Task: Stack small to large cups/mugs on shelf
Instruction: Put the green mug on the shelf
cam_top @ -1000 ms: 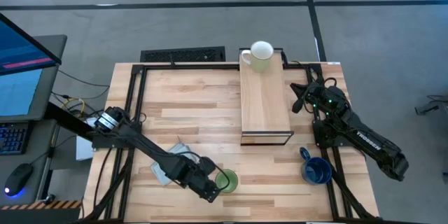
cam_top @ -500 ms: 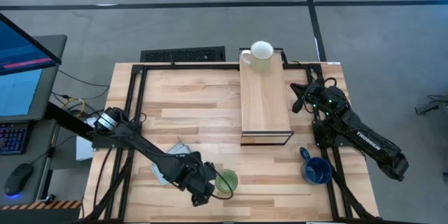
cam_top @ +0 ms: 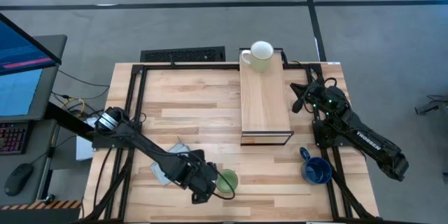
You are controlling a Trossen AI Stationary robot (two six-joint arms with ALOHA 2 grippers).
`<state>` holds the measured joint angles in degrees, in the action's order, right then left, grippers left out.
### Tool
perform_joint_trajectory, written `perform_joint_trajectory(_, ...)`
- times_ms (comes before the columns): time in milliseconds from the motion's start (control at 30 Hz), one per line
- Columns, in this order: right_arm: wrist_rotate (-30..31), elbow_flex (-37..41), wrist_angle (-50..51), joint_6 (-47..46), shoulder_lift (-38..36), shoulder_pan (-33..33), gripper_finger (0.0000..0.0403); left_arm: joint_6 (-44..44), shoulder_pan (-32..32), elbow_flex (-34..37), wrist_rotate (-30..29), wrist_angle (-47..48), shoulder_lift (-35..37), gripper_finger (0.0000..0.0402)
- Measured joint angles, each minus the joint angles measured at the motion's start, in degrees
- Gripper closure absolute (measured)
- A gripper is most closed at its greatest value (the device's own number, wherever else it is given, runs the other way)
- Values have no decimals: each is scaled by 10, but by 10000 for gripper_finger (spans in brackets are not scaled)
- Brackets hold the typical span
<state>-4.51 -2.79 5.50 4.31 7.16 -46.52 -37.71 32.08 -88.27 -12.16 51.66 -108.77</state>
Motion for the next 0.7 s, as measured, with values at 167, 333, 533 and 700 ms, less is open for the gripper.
perform_joint_trajectory(167, 0, 0, 0, 0, 0, 0, 343, 50, -7, 0, -15, 0, 0, 168)
perform_joint_trajectory(333, 0, 0, 0, 1, 0, 0, 343, 69, -14, 10, -13, -11, 0, 168)
perform_joint_trajectory(533, 0, 0, 0, 1, 0, 0, 343, 70, -21, 24, 28, -42, -1, 168)
perform_joint_trajectory(700, 0, 0, 0, 1, 0, 0, 343, 87, -22, 24, 28, -62, -1, 168)
